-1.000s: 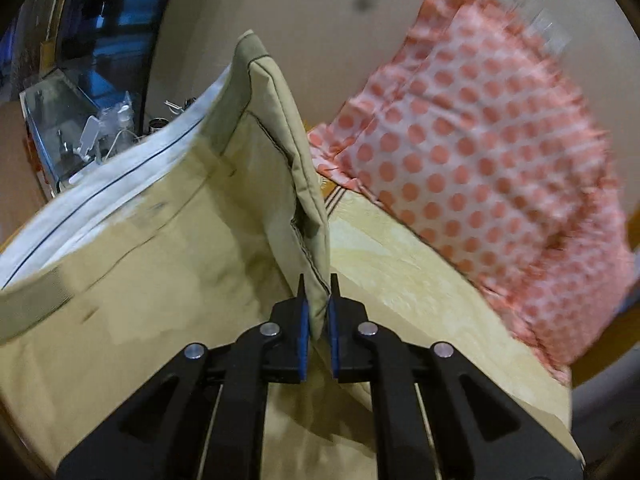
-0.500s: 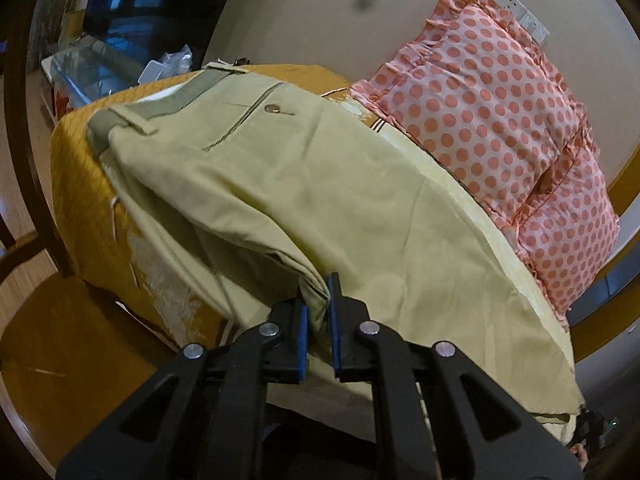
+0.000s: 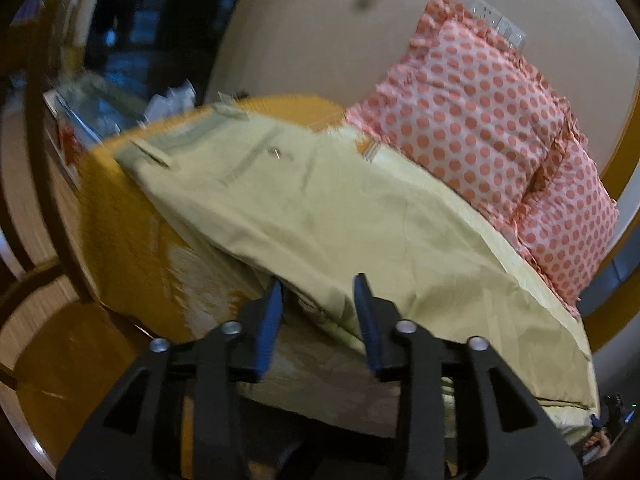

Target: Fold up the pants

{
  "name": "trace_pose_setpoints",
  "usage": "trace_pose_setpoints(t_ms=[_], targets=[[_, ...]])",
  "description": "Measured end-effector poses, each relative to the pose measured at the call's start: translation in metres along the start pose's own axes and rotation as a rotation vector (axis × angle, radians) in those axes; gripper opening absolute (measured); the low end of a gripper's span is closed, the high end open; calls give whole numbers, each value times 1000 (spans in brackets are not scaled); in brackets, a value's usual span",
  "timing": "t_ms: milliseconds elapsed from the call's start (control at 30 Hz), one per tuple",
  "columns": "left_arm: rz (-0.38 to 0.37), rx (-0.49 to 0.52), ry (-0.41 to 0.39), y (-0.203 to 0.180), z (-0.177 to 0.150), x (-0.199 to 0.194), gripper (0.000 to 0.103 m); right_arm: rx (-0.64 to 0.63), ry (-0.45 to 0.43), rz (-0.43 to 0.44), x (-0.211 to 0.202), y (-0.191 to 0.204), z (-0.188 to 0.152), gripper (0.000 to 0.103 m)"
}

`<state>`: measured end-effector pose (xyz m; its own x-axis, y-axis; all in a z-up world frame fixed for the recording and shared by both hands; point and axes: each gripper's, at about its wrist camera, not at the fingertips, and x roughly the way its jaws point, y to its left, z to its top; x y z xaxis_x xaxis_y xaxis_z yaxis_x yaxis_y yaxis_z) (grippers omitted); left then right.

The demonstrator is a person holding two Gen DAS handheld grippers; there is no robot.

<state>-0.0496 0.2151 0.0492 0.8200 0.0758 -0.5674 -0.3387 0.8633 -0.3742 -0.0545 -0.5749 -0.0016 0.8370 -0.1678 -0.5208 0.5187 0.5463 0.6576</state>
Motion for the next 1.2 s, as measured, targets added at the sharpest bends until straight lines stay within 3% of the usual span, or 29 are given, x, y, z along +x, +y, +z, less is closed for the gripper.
trace_pose_setpoints(t_ms=[67, 100, 200, 233, 367, 500, 667, 767, 833, 900, 1000, 1067, 1100, 1133, 1200], targets=[[8, 6, -51, -2, 1, -12, 43, -41, -4, 3, 3, 5, -5, 54], [13, 13, -75, -5, 1, -17, 45, -47, 30, 40, 9, 7, -10, 41], [2, 65, -121, -20, 1, -20, 54, -131, 8, 38, 9, 21, -27, 38], [-2, 78, -118, -24, 1, -17, 55, -144, 16, 59, 10, 23, -33, 29], [-28, 90, -59, -31, -4, 9, 56, -229, -10, 76, 15, 35, -42, 7], [-18, 107, -20, -30, -14, 29, 62, -265, -28, 156, 13, 69, -37, 6], [-42, 98, -36, -28, -16, 30, 69, -453, 6, 453, -6, 183, -68, 6], [-47, 85, -52, -28, -16, 29, 68, -575, 116, 682, -18, 258, -124, 6], [-67, 52, -67, -24, -14, 22, 68, -684, 248, 820, -22, 302, -183, 6], [-67, 25, -100, -18, -11, 13, 68, -835, 383, 862, -23, 327, -243, 7], [2, -14, -158, 4, -6, -3, 69, -1113, 572, 789, -21, 336, -326, 13], [41, -51, -161, 22, -3, -5, 69, -1149, 616, 789, -23, 331, -342, 16], [50, -72, -161, 29, -2, -5, 69, -1136, 622, 805, -25, 328, -341, 25], [61, -111, -164, 42, 1, -4, 69, -1117, 608, 813, -26, 328, -335, 44], [67, -158, -175, 57, 6, -2, 69, -1055, 530, 814, -27, 325, -318, 60]])
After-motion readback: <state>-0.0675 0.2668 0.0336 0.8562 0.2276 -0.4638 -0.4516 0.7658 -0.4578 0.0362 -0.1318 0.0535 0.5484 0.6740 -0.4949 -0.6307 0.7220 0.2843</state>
